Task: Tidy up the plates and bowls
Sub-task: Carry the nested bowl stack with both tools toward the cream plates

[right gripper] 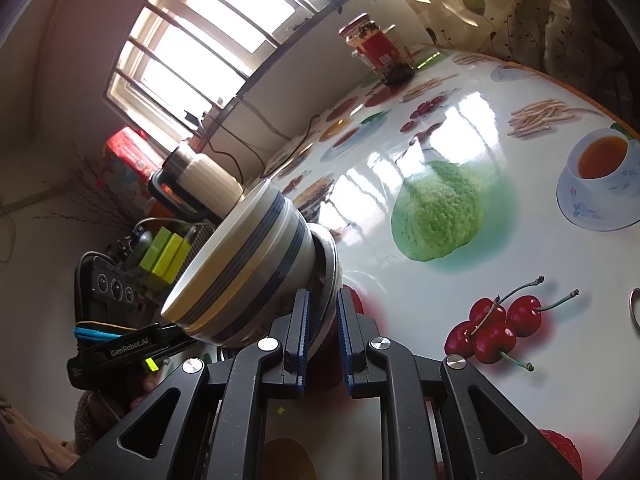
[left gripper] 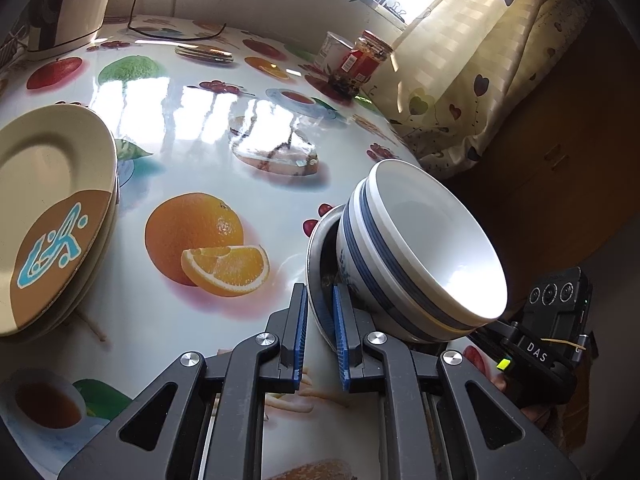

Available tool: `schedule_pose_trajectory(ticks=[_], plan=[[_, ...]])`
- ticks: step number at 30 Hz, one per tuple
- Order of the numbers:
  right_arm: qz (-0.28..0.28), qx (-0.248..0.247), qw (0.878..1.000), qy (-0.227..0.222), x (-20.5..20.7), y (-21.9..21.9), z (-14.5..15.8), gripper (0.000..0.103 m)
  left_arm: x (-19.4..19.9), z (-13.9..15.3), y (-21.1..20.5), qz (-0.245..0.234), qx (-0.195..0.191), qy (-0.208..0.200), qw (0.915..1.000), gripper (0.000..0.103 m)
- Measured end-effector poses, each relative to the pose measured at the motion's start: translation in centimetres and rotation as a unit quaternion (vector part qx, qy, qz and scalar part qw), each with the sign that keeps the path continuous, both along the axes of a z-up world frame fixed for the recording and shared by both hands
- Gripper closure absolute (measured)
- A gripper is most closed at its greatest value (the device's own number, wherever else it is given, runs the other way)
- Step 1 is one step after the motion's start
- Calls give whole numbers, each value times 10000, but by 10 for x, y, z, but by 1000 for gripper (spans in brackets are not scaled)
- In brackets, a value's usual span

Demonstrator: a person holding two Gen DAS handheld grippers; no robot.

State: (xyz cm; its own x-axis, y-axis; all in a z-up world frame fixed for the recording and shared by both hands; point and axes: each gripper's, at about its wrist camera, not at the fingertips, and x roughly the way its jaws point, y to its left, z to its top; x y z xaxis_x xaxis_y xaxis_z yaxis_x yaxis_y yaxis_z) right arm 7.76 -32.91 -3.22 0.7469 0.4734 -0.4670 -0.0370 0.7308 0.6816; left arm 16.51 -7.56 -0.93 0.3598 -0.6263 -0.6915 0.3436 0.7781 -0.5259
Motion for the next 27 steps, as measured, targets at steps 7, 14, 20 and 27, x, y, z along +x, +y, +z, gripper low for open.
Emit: schedule_pose_trajectory(ticks=[7,14,20,27], plan=[[7,157,9999,-59,-1,-2,-5,89,0,0,-1,23,29,-78,10000,91],[7,177,9998,-90,-3,-3,-6,89,0,2,-4,34,131,-144,9998,92],[13,154,9998,-82,-3,-3,-6,89,-2,4,-6,24,226,-196,9995,92],[27,131,9999,-79,-4,-1,-3,89,-5,8,-8,38,305,-312,9990,92]])
